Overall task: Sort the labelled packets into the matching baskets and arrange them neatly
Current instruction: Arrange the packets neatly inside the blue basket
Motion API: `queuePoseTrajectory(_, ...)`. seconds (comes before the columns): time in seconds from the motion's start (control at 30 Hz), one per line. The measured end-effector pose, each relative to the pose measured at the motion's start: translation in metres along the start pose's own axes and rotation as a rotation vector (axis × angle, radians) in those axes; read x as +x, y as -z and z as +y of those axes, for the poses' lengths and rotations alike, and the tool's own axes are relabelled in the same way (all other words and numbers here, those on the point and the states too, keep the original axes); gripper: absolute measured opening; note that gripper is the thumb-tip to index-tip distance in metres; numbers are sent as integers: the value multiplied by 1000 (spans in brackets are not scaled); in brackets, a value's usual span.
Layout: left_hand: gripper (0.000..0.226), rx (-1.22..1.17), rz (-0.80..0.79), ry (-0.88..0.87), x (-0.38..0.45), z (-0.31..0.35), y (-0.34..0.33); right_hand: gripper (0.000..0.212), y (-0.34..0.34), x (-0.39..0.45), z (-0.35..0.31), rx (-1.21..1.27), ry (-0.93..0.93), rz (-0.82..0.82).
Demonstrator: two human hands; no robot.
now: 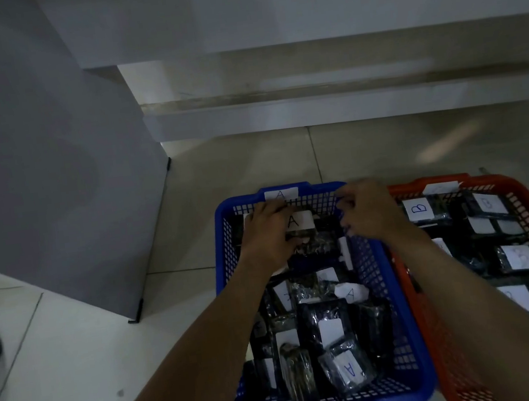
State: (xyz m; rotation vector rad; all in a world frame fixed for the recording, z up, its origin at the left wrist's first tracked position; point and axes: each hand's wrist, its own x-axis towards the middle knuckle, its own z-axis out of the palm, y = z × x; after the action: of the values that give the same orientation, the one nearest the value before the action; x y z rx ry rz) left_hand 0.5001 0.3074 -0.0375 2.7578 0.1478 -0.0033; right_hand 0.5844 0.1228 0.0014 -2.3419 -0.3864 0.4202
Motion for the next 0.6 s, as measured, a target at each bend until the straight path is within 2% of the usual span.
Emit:
queuePoseTrajectory(0.1, 68, -8, -20, -26, 2, -1, 0, 23, 15, -2, 5, -211, 58, -88)
queuePoseTrajectory(0.27, 69, 1, -55, -83, 3, 2, -3, 13, 13, -9, 1, -505, 51, -213)
queuePoseTrajectory(0.4, 71, 25, -39, -97, 3, 4, -6, 39, -6, -27, -19, -826, 44, -336)
queuePoseTrajectory(0.47, 72, 7, -48, -91, 3, 2, -5, 44, -14, -29, -22, -931, 44, -291)
queuePoseTrajectory(0.6, 72, 11, -32, -99, 3, 0, -5, 33, -13, -34, -19, -957, 71, -203)
